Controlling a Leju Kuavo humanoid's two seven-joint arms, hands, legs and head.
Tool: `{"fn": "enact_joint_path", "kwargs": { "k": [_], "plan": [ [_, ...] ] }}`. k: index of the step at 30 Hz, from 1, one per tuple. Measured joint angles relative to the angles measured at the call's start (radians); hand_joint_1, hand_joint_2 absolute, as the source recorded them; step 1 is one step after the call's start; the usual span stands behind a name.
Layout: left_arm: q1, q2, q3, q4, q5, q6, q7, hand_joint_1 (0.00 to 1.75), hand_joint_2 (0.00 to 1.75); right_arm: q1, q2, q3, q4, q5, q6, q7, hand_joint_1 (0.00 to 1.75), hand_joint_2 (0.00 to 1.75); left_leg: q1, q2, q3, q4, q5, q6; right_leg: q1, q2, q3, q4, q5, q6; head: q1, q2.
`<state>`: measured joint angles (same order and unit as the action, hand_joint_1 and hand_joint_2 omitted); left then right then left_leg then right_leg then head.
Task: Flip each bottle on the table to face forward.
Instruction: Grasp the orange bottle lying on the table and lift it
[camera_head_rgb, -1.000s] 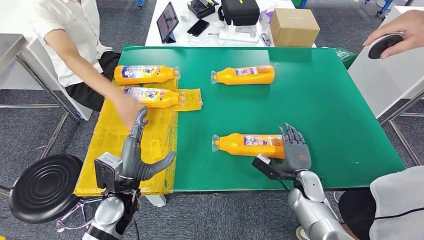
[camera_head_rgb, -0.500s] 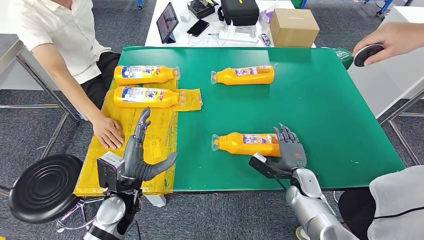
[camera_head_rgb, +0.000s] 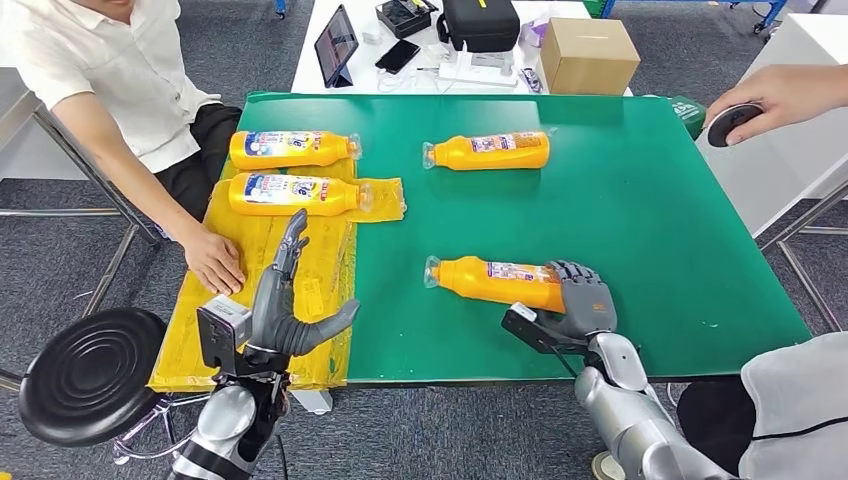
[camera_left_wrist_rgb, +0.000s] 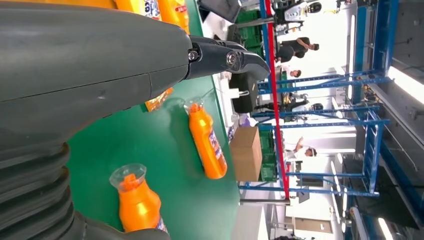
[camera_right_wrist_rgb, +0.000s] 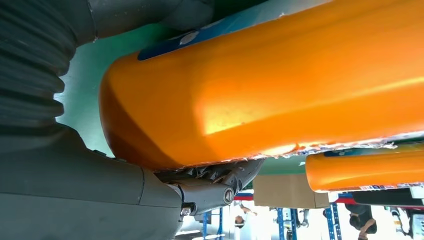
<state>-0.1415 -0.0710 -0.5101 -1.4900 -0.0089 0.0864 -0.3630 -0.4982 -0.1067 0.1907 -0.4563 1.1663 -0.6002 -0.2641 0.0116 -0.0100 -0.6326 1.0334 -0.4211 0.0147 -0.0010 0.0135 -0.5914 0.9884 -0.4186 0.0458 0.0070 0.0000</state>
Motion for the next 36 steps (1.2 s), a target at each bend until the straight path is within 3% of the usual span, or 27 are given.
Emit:
{"fn": "enact_joint_path", "kwargs": {
  "k": [11,18,23,27,36],
  "plan": [
    [-0.004,0.000,-0.002,0.018,0.066,-0.042,0.013,0.00,1.75,0.004,-0.002,-0.015,0.025,-0.090,-0.024,-0.097,1.63,1.75,0.000,0.000,0.002,0.000,0.000,0.000,0.000,0.000,0.001,0.000,0.001,0.000,0.000,0.000],
    [0.045,0.004,0.016,0.045,0.275,-0.145,0.103,0.00,1.75,0.073,0.059,-0.066,-0.052,-0.321,-0.004,-0.294,1.64,1.75,0.000,0.002,0.001,0.000,0.000,0.000,0.000,0.001,0.001,0.000,0.002,-0.001,0.000,0.000],
    [0.107,0.011,0.031,0.044,0.304,-0.137,0.134,0.00,1.75,0.178,0.121,-0.055,-0.239,-0.451,0.015,-0.303,1.69,1.75,0.001,0.001,-0.002,-0.001,0.000,0.000,0.001,0.001,-0.002,0.000,0.001,-0.002,0.000,0.000],
    [0.126,0.012,0.043,0.043,0.314,-0.123,0.155,0.00,1.75,0.233,0.151,-0.026,-0.351,-0.480,0.013,-0.299,1.66,1.75,0.001,0.001,-0.003,-0.001,0.000,0.000,0.000,0.000,-0.003,0.000,0.001,-0.002,0.000,0.000],
    [0.134,0.012,0.045,0.043,0.324,-0.124,0.165,0.00,1.75,0.259,0.166,0.006,-0.423,-0.490,0.007,-0.305,1.64,1.75,0.000,0.001,-0.003,-0.001,0.000,0.000,0.000,0.000,-0.003,0.000,0.002,-0.002,0.000,0.000]
  ]
}}
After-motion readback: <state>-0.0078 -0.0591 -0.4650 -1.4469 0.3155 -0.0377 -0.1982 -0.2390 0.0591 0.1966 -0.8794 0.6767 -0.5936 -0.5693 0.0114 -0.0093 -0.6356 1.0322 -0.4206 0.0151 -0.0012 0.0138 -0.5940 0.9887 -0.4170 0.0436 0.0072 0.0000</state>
